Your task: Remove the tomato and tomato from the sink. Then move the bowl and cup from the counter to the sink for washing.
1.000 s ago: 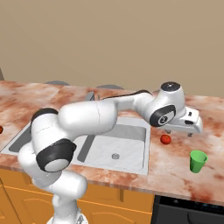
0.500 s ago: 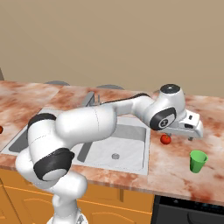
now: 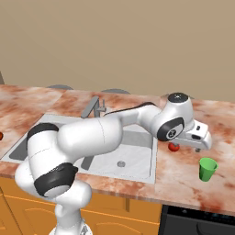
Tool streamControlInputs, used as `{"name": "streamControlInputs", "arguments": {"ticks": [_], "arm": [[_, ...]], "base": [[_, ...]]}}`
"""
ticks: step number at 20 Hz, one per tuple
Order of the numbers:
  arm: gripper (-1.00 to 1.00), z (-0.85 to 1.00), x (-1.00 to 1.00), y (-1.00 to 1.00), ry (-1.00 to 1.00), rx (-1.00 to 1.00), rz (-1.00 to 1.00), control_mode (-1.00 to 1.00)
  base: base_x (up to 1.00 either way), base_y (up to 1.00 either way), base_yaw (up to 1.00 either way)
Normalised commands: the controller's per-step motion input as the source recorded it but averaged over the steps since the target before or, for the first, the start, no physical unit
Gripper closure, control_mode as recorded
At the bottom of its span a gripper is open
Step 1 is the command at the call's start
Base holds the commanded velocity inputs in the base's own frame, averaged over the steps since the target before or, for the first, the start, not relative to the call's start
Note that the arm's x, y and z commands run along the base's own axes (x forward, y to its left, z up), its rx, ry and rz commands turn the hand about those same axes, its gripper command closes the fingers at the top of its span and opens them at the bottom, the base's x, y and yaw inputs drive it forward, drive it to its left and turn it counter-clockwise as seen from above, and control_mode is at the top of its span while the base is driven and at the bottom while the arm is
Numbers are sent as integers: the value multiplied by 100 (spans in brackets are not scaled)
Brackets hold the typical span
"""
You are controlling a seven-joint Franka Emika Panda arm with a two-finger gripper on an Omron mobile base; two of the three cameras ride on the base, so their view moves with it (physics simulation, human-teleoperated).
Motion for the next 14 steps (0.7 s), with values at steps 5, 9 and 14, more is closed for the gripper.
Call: {"name": "streamControlInputs", "arguments": {"ticks": [5,9,14], "arm": [[-100,-13,0,1,0,4,0,-100],[-100,-15,0,-1,0,6,0,-100],[-100,-13,0,-5,0,1,0,-100]], "base": [[0,0,0],[0,0,0],[0,0,0]]}}
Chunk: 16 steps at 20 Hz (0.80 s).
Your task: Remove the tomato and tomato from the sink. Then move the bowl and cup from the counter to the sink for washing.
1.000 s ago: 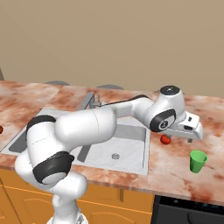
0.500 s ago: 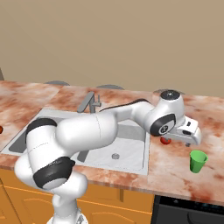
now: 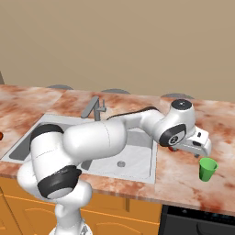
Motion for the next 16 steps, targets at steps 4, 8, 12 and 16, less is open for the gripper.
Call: {"name": "streamControlInputs", "arguments": {"ticks": [4,8,12,16], "arm": [[-100,-10,0,-8,0,0,0,-100],[-100,-10,0,-9,0,0,0,-100],[-100,-11,0,-4,0,2,0,-100],[-100,-9,0,-4,0,1,0,-100]], "base": [[0,0,0],[0,0,0],[0,0,0],[0,0,0]]}}
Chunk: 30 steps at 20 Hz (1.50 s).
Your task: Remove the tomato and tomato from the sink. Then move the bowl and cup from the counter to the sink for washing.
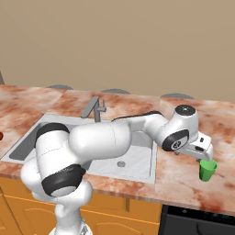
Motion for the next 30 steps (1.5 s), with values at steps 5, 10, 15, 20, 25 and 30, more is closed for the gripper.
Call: {"name": "streamControlInputs", "arguments": {"ticks": [5,10,15,20,25,30], "arm": [[-100,-5,0,-2,0,0,0,-100],[-100,-4,0,-1,0,0,0,-100],[-100,-6,0,-1,0,0,0,-100],[-100,-9,0,-2,0,0,0,-100],[-100,-7,0,-1,0,0,0,-100],[-100,-7,3,-2,0,0,0,-100]], "base": [[0,0,0],[0,0,0],[0,0,0],[0,0,0],[0,0,0],[0,0,0]]}}
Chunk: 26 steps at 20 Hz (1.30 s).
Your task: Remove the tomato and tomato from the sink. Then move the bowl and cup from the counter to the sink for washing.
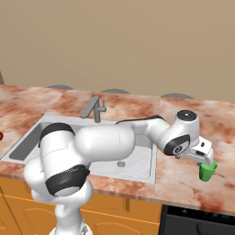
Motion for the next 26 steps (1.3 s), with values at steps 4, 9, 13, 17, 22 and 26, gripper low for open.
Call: {"name": "streamControlInputs", "arguments": {"ticks": [4,9,13,17,22,26], "arm": [[-100,-4,4,-1,0,0,0,-100],[-100,-4,5,0,0,0,0,-100],[-100,-2,6,-3,0,0,0,-100],[-100,-4,5,-6,0,0,0,-100],[-100,-5,4,-5,0,0,0,-100],[-100,-4,3,-6,0,0,0,-100]], "base": [[0,0,0],[0,0,0],[0,0,0],[0,0,0],[0,0,0],[0,0,0]]}}
